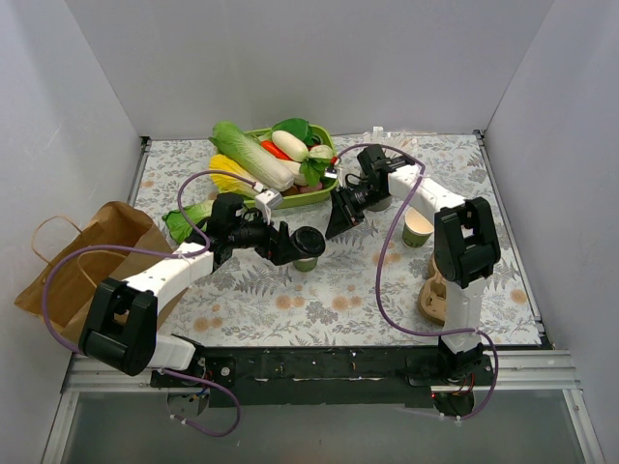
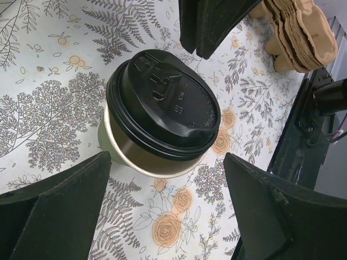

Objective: Pack the takeout coffee

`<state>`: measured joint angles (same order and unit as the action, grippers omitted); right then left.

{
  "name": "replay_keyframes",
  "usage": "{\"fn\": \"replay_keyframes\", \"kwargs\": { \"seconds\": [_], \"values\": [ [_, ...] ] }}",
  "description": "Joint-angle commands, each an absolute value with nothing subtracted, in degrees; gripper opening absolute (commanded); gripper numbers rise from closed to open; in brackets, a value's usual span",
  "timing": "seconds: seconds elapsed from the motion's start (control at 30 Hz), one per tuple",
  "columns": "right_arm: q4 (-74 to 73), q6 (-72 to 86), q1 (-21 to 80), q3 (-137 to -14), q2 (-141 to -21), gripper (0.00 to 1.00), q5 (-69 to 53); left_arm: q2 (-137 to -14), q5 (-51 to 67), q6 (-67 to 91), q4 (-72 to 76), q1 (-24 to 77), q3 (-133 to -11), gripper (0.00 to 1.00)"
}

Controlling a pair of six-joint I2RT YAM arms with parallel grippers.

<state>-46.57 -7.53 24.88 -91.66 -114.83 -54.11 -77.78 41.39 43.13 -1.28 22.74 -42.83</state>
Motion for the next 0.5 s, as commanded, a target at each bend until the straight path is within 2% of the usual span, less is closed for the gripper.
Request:
{"fn": "replay_keyframes", "kwargs": {
  "seconds": [0.0, 0.47],
  "values": [
    [-46.93, -8.35, 25.57, -94.22, -115.49, 0.30, -54.32, -76.47, 42.28, 43.15, -0.53, 22.94, -44.21, 0.86],
    [-46.41, -7.82, 27.07, -96.24, -117.25, 0.32, -55.37, -76.46, 41.75, 42.80, -0.79, 22.94, -44.21, 0.86]
  ]
}}
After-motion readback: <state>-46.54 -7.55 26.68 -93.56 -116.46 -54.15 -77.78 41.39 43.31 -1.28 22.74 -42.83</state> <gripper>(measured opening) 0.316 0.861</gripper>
